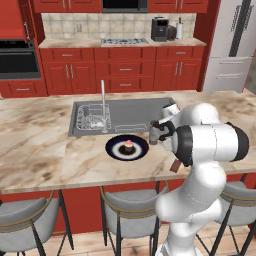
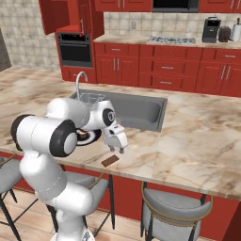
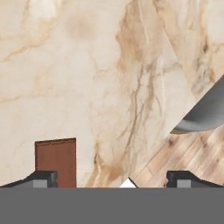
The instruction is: Take the cinnamon bottle from the cabinet and place it on the dining table, next to the plate with the cupcake. Then take the chocolate from the dining counter and place it on the cupcake plate.
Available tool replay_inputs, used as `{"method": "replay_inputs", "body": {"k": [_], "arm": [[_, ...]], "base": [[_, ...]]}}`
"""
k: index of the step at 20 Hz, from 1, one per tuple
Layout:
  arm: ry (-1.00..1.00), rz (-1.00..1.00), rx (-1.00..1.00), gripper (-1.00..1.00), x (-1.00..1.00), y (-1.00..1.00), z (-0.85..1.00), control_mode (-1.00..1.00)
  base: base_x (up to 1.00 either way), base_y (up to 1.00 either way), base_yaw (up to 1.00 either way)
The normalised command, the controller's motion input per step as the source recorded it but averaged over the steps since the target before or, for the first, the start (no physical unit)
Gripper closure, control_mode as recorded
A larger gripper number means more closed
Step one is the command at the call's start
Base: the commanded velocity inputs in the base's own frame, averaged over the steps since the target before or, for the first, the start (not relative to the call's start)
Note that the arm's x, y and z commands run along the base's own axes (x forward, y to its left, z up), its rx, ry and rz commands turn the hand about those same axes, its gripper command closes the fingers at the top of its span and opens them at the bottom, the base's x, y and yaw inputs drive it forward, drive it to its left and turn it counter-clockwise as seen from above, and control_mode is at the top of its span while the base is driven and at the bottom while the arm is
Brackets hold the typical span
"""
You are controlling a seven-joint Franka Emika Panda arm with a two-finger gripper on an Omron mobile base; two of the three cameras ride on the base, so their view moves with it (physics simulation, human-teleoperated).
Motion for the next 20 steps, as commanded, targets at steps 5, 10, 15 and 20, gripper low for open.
{"method": "replay_inputs", "body": {"k": [5, 10, 15, 20], "arm": [[-0.06, -0.33, 0.07, -1.0, -0.52, 0.1, 0.13, -1.0], [-0.15, -0.44, 0.13, -1.0, -0.55, 0.24, -0.06, -1.0], [-0.26, -0.33, 0.06, -1.0, -0.11, 0.18, -0.03, -1.0], [-0.16, -0.06, 0.0, -1.0, 0.18, 0.0, 0.04, -1.0]], "base": [[0.0, 0.0, 0.0], [0.0, 0.0, 0.0], [0.0, 0.0, 0.0], [0.0, 0.0, 0.0]]}}
